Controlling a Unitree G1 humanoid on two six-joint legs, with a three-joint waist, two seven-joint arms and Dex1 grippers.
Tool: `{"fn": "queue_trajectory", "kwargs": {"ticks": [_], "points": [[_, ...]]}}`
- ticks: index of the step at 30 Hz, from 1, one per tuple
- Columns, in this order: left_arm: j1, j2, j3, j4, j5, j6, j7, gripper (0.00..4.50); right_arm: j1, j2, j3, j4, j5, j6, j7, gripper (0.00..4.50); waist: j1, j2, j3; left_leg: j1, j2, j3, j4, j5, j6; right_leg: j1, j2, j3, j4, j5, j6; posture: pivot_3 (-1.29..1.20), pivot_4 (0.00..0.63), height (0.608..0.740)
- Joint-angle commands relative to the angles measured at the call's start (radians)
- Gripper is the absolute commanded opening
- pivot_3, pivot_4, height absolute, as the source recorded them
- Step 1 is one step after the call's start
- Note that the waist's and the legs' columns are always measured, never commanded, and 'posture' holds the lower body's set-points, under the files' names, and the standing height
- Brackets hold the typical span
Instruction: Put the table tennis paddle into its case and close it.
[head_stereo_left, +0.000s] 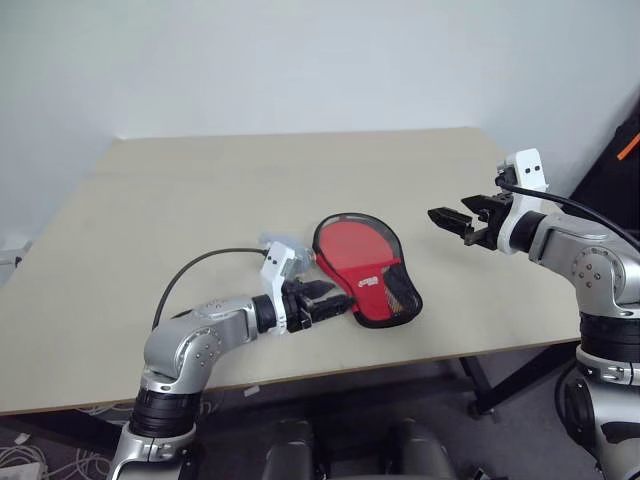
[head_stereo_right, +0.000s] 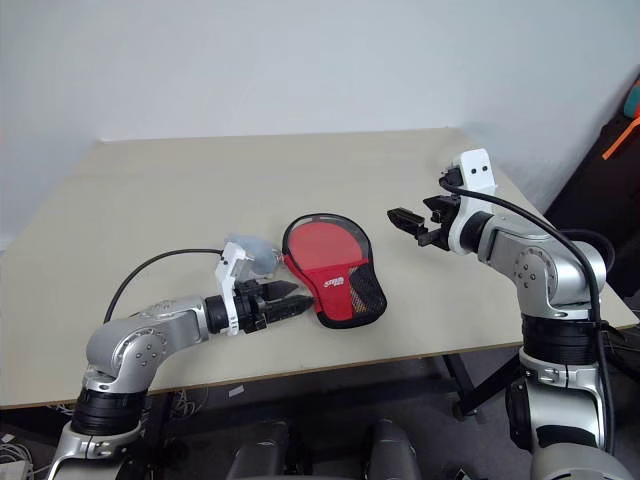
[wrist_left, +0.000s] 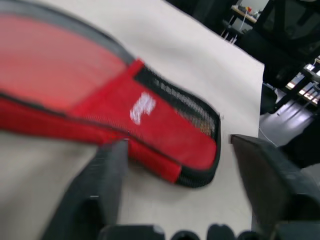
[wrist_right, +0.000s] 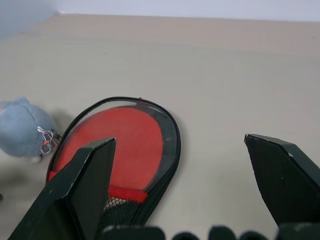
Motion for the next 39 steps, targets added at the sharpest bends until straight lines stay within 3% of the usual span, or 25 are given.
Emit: {"fn": "queue_trajectory", "kwargs": {"ticks": [1,22,32,39], "points": [[0.0,-0.03,0.0,-0.024,-0.025,0.022,0.029,3.93,-0.005,0.008,-0.035,-0.055,0.024,0.005,-0.014,4.5,0.0,0.0,0.0,0.0,0.0,0.0,0.0,0.0,0.0,0.0,0.0,0.0,0.0,0.0,0.0,0.0,0.0,0.654],[-0.06,-0.257,0.103,0.098,-0.11,0.25,0.241,3.93,0.006,0.041,-0.047,-0.102,0.058,0.03,-0.068,4.5,0.001,0.0,0.0,0.0,0.0,0.0,0.0,0.0,0.0,0.001,0.0,0.0,0.0,0.0,0.0,0.0,0.0,0.654],[-0.133,-0.364,0.139,0.167,-0.082,0.292,0.347,3.93,0.001,0.059,-0.043,-0.111,0.068,0.04,-0.08,4.5,0.007,0.0,0.0,0.0,0.0,-0.001,0.001,0.0,0.001,0.002,0.0,-0.001,0.0,0.0,0.0,0.0,0.0,0.654],[-0.174,-0.389,0.223,0.209,-0.075,0.366,0.447,3.93,-0.003,0.059,-0.036,-0.108,0.069,0.038,-0.077,4.5,0.01,0.0,0.0,0.0,0.0,-0.001,0.001,-0.001,0.001,0.002,0.0,-0.001,0.0,0.0,0.0,0.0,0.0,0.654]]}}
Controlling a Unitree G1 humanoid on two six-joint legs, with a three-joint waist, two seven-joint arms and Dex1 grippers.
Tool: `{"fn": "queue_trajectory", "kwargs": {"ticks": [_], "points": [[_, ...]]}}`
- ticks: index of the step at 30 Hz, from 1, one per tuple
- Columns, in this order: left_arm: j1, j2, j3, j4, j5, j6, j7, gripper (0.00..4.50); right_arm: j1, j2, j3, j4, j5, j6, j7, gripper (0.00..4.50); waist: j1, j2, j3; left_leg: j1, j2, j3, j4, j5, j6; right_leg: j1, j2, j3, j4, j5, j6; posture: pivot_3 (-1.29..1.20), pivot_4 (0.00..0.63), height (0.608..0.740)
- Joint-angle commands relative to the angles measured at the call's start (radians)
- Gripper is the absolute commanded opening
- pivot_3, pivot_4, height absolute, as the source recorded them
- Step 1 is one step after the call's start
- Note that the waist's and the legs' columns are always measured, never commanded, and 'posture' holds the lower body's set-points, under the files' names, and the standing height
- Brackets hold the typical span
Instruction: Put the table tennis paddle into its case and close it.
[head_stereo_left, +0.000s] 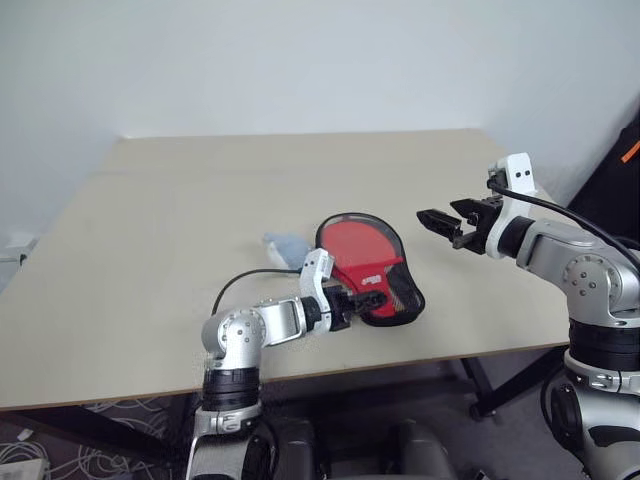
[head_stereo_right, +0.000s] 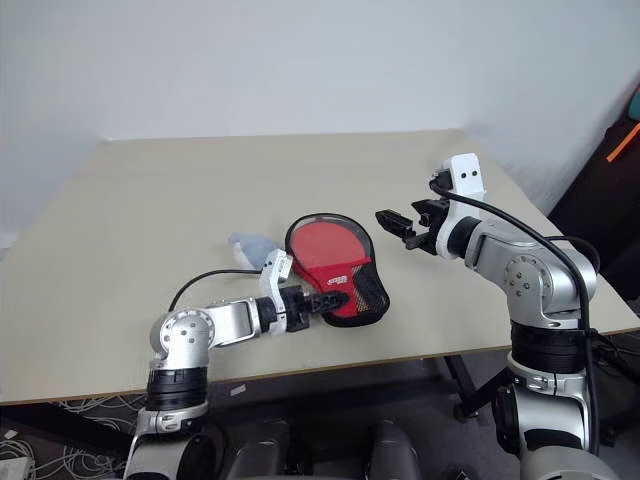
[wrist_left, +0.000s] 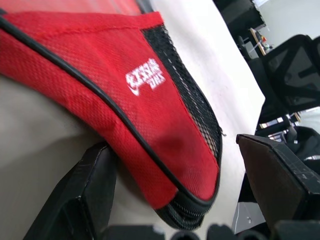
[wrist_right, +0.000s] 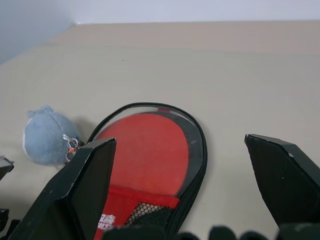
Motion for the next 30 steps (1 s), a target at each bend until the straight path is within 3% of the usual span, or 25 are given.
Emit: {"fn": "queue_trajectory", "kwargs": {"ticks": [1,2,4,12,30], "points": [[-0.036,0.004,0.048,0.009,0.006,0.043,0.045,3.93,-0.027,-0.004,-0.012,-0.031,0.011,-0.009,0.0,4.5,-0.001,0.0,0.0,0.0,0.0,0.0,0.0,0.0,0.0,0.0,0.0,0.0,0.0,0.0,0.0,0.0,0.0,0.654],[-0.04,0.009,0.051,0.012,0.01,0.054,0.05,3.93,-0.03,-0.004,-0.011,-0.028,0.01,-0.009,0.001,4.5,-0.001,0.0,0.0,0.0,0.0,0.0,0.0,0.0,0.0,0.0,0.0,0.0,0.0,0.0,0.0,0.0,0.0,0.654],[-0.045,0.02,0.057,0.021,0.019,0.079,0.058,3.33,-0.038,-0.003,-0.009,-0.022,0.008,-0.012,0.001,4.5,-0.001,0.0,0.0,0.0,0.0,0.0,0.0,0.0,0.0,0.0,0.0,0.0,0.0,0.0,0.0,0.0,0.0,0.654],[-0.047,0.033,0.046,0.025,0.032,0.151,0.059,0.45,-0.059,-0.004,-0.008,-0.016,0.011,-0.006,0.004,4.5,-0.002,0.0,0.0,0.0,0.0,0.0,0.0,0.0,0.0,0.0,0.001,0.0,0.0,0.0,0.0,0.0,0.0,0.654],[-0.091,-0.072,0.082,0.044,0.056,0.2,0.058,0.45,-0.074,-0.003,0.01,-0.011,0.009,0.0,0.015,4.5,0.013,0.0,0.0,0.0,0.0,0.0,0.0,0.0,0.0,0.0,-0.001,0.0,0.0,0.0,0.0,0.0,0.0,0.654]]}}
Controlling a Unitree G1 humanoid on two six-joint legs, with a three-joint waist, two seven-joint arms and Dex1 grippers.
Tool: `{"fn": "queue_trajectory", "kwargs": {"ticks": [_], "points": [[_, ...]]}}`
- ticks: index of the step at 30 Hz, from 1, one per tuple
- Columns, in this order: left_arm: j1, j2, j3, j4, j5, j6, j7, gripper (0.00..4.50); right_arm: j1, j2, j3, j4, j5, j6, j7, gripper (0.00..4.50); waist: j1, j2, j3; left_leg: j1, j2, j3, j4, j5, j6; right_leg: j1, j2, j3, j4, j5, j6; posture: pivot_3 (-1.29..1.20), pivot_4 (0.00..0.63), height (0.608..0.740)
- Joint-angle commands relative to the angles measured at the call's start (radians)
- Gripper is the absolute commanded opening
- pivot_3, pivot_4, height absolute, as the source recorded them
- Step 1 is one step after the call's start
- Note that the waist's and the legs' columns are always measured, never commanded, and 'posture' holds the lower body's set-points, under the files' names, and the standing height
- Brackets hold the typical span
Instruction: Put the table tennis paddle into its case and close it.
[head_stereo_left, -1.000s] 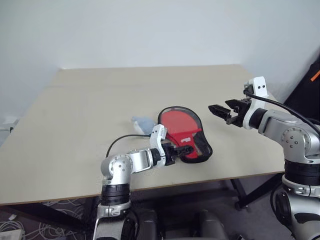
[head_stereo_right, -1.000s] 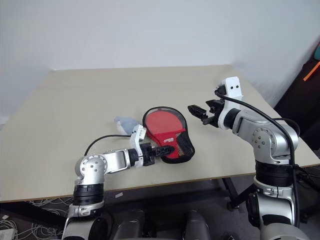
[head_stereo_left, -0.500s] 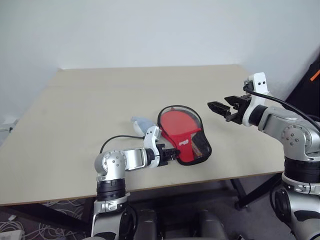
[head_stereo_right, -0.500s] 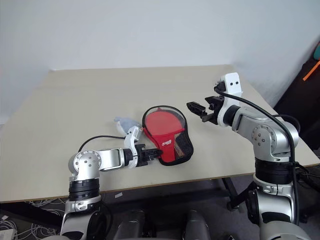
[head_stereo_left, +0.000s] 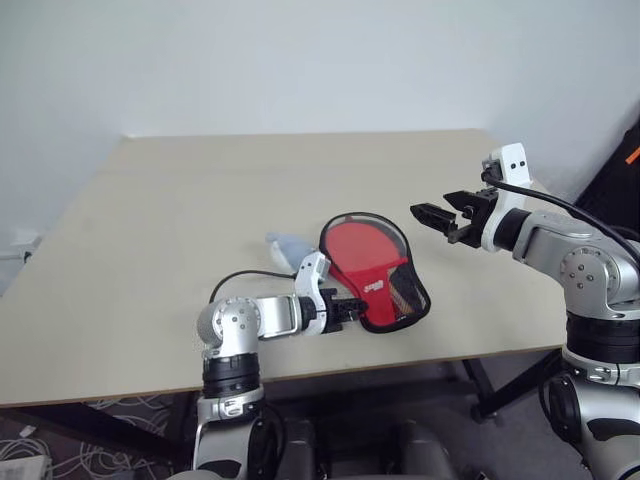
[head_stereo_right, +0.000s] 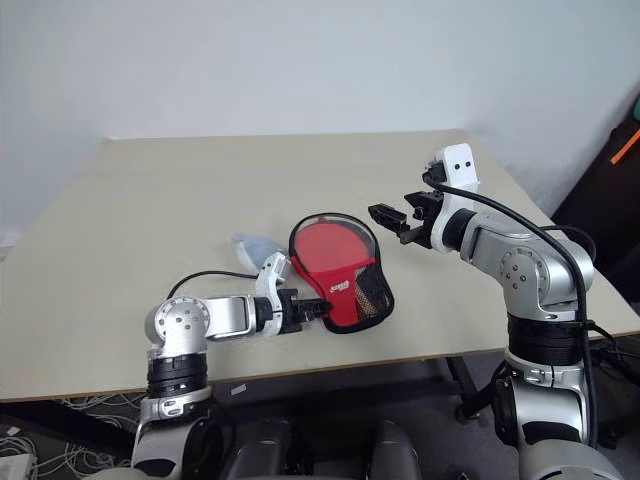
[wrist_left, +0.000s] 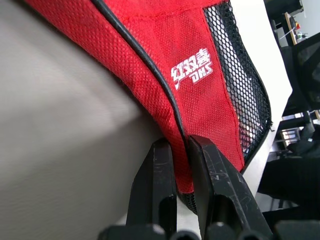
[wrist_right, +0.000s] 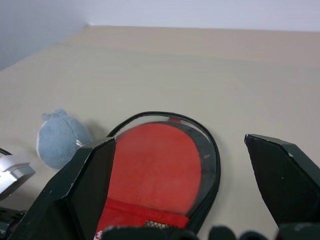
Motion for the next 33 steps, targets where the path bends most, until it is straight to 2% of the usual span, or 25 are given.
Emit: {"fn": "queue_trajectory", "kwargs": {"ticks": [1,3,4,10,14,18,27,33], "points": [[-0.027,-0.027,0.005,0.002,-0.001,0.013,-0.006,0.45,-0.03,-0.002,-0.015,-0.015,0.009,-0.003,-0.003,4.5,0.0,0.0,0.0,0.0,0.0,0.0,0.0,0.0,0.0,0.0,0.0,0.0,0.0,0.0,0.0,0.0,0.0,0.654],[-0.032,-0.036,0.015,0.006,0.005,0.009,-0.003,0.07,-0.033,0.0,-0.015,-0.013,0.008,-0.003,-0.004,4.5,0.0,0.0,0.0,0.0,0.0,0.0,0.0,0.0,0.0,0.0,0.0,0.0,0.0,0.0,0.0,0.0,0.0,0.654],[-0.036,-0.04,0.017,0.007,0.008,0.008,-0.001,0.02,-0.034,0.0,-0.015,-0.012,0.008,-0.003,-0.004,4.5,0.0,0.0,0.0,0.0,0.0,0.0,0.0,0.0,0.0,0.0,0.0,0.0,0.0,0.0,0.0,0.0,0.0,0.654],[-0.069,-0.064,0.036,-0.004,0.005,0.058,-0.008,0.02,-0.042,-0.002,-0.018,-0.008,0.009,0.0,-0.004,4.5,0.0,0.0,0.0,-0.001,0.0,0.0,0.0,0.0,0.0,0.0,0.0,0.0,0.0,0.0,0.0,0.0,0.0,0.654],[-0.057,-0.039,-0.008,-0.035,-0.05,0.074,-0.023,0.02,-0.049,-0.009,-0.013,0.006,0.005,-0.002,0.007,4.5,-0.001,0.0,0.0,-0.001,0.001,0.0,0.0,0.0,0.0,-0.001,0.0,0.0,0.0,0.0,0.0,0.0,0.0,0.654],[-0.026,0.02,-0.067,-0.069,-0.162,0.074,-0.025,0.02,-0.061,-0.016,0.001,0.021,0.0,-0.011,0.023,4.5,-0.001,0.001,0.001,-0.001,0.001,0.0,0.0,0.0,0.0,-0.002,0.0,0.0,0.0,0.0,0.0,0.0,0.0,0.654],[0.068,0.269,-0.251,-0.172,-0.578,0.074,0.034,0.02,-0.113,-0.027,0.071,0.087,-0.025,-0.046,0.091,4.5,0.0,0.002,0.001,-0.001,0.001,-0.001,0.0,0.0,0.0,-0.004,0.0,0.0,0.0,-0.001,-0.002,0.0,0.0,0.654],[0.08,0.305,-0.262,-0.175,-0.76,0.074,0.161,0.02,-0.136,-0.01,0.098,0.114,-0.037,-0.056,0.115,4.5,0.0,0.002,0.001,-0.001,0.0,-0.001,0.0,0.0,0.0,-0.004,-0.001,0.0,0.0,-0.001,-0.002,0.0,0.0,0.654]]}}
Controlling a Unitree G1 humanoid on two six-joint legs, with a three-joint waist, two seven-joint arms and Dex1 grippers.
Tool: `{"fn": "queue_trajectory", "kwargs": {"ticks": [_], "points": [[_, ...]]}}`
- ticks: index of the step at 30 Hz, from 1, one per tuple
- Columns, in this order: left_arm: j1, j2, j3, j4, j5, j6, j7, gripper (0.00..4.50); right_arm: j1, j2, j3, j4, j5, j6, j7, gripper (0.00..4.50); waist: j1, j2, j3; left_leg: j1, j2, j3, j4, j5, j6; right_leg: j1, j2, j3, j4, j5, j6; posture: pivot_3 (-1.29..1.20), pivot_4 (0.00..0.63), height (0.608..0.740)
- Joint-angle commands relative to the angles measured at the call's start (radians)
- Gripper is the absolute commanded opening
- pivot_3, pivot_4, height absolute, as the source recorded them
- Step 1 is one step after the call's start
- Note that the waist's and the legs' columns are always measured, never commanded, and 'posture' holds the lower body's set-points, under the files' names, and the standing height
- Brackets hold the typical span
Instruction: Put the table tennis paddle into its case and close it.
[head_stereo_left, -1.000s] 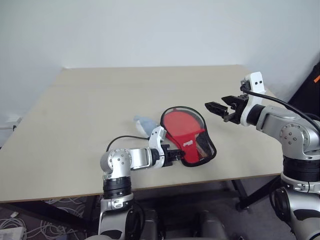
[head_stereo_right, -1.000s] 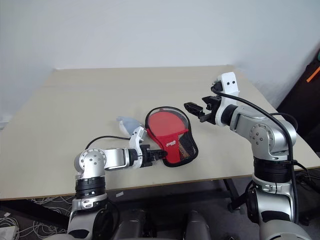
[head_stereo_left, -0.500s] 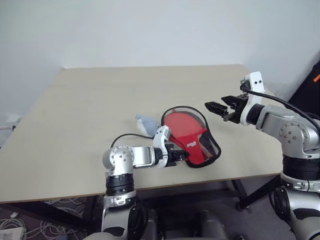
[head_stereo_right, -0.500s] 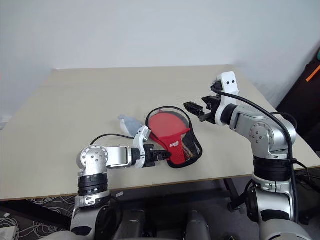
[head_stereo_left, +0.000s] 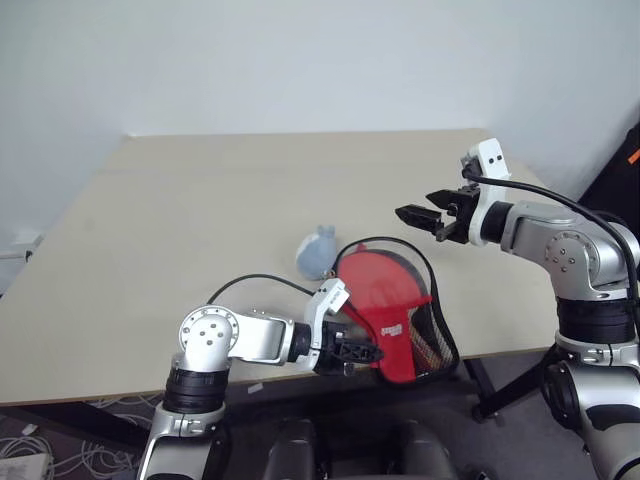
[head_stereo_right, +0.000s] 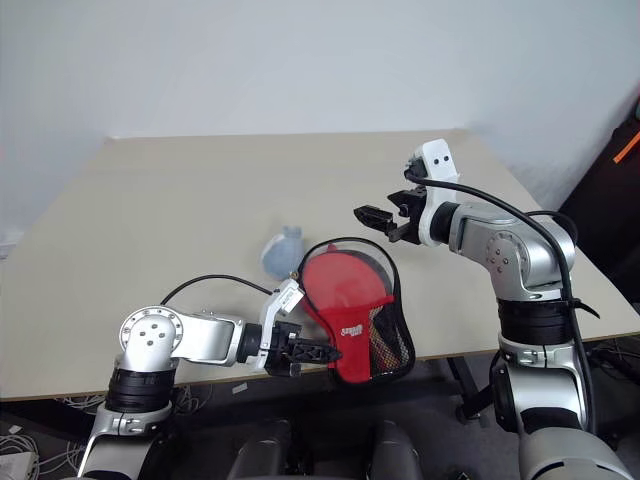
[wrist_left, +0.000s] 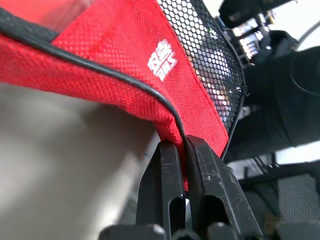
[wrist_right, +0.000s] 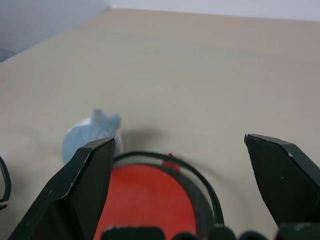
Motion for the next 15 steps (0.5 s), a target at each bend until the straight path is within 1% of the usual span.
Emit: {"fn": "queue_trajectory", "kwargs": {"ticks": [1,7,10,15], "points": [[-0.013,-0.005,-0.01,-0.031,-0.118,0.004,0.068,0.02,-0.042,0.004,-0.003,-0.001,-0.005,-0.03,0.015,4.5,0.0,0.0,0.0,0.0,0.0,0.0,0.0,0.0,0.0,0.0,0.0,0.0,0.0,0.0,0.0,0.0,0.0,0.654],[0.011,0.028,-0.063,-0.028,-0.243,-0.072,0.191,0.02,-0.045,0.009,0.009,0.013,-0.011,-0.04,0.026,4.5,0.0,0.0,0.0,0.0,0.0,0.001,0.0,0.0,0.0,0.001,0.001,0.0,0.0,0.0,0.0,0.0,0.0,0.654],[0.017,0.074,-0.095,-0.025,-0.3,-0.115,0.231,0.74,-0.055,0.008,0.011,0.027,-0.017,-0.051,0.034,4.5,0.0,0.0,0.0,0.0,0.0,0.001,0.0,0.0,0.0,0.001,0.001,0.0,0.0,0.0,0.0,0.0,0.0,0.654],[0.037,0.19,-0.138,-0.037,-0.364,-0.163,0.245,2.45,-0.065,0.009,0.014,0.043,-0.025,-0.063,0.045,4.5,0.0,0.0,0.0,0.0,0.0,0.001,0.0,0.0,0.0,-0.001,0.001,0.001,0.0,0.0,0.0,0.0,0.0,0.654]]}}
